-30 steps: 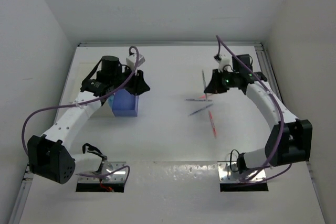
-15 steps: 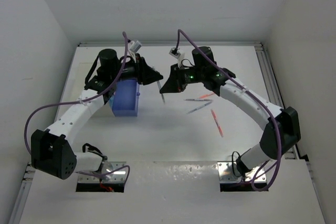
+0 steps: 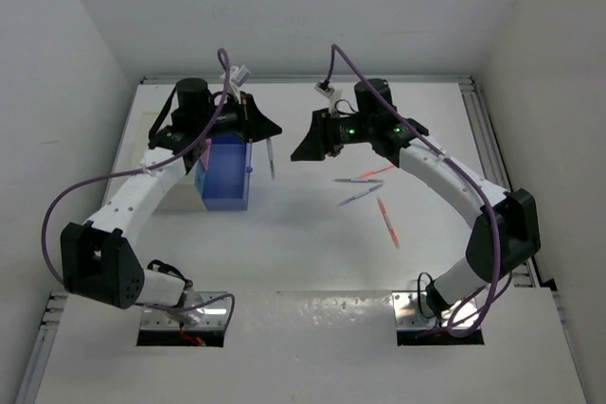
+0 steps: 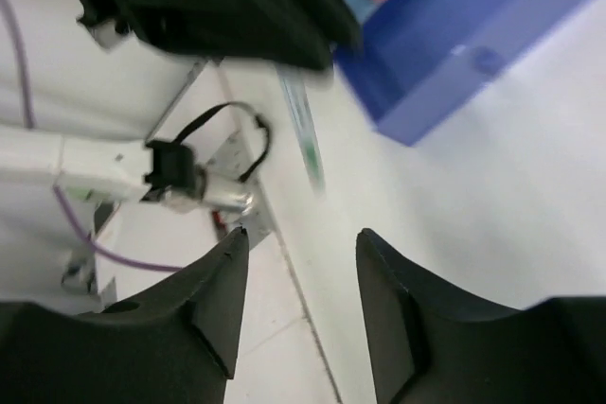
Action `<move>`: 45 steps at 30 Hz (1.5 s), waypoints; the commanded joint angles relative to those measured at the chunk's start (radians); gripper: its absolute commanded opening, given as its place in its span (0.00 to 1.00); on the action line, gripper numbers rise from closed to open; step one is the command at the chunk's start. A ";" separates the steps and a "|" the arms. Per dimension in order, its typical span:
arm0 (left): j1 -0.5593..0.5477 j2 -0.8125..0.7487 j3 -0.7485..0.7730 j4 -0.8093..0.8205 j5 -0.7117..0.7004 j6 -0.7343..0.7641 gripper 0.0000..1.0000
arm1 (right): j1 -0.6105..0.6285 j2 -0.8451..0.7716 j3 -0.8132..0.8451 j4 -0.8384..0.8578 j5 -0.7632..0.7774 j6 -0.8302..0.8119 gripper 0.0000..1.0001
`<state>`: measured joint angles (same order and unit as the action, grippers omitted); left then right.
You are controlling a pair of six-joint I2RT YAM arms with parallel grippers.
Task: Sort the stationery into containers
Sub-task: Place the pen in the storage box.
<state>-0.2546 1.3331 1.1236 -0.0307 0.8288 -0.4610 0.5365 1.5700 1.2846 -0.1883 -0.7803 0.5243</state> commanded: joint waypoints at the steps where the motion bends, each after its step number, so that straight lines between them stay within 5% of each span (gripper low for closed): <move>1: 0.025 0.073 0.158 -0.351 -0.283 0.298 0.00 | -0.108 -0.056 -0.028 -0.052 0.018 -0.036 0.49; 7: 0.032 0.192 0.272 -0.532 -0.750 0.412 0.00 | -0.230 -0.080 -0.113 -0.362 0.229 -0.369 0.48; 14: 0.037 0.296 0.257 -0.499 -0.901 0.380 0.00 | -0.287 -0.094 -0.310 -0.399 0.430 -0.449 0.47; 23: 0.063 0.385 0.254 -0.480 -0.927 0.352 0.02 | -0.286 -0.045 -0.427 -0.376 0.564 -0.457 0.47; 26: 0.078 0.408 0.252 -0.489 -0.899 0.337 0.25 | -0.293 -0.028 -0.436 -0.369 0.559 -0.446 0.47; 30: 0.097 0.400 0.249 -0.488 -0.864 0.323 0.44 | -0.280 -0.008 -0.442 -0.350 0.562 -0.443 0.48; 40: 0.095 0.287 0.252 -0.488 -0.752 0.340 0.45 | -0.257 0.068 -0.444 -0.335 0.697 -0.443 0.41; 45: 0.092 0.195 0.207 -0.434 -0.640 0.378 0.45 | -0.259 0.111 -0.444 -0.352 0.694 -0.463 0.26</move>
<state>-0.1619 1.6260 1.3575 -0.5217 0.0952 -0.1104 0.2775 1.6615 0.8429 -0.5491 -0.1078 0.0772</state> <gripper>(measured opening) 0.447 0.281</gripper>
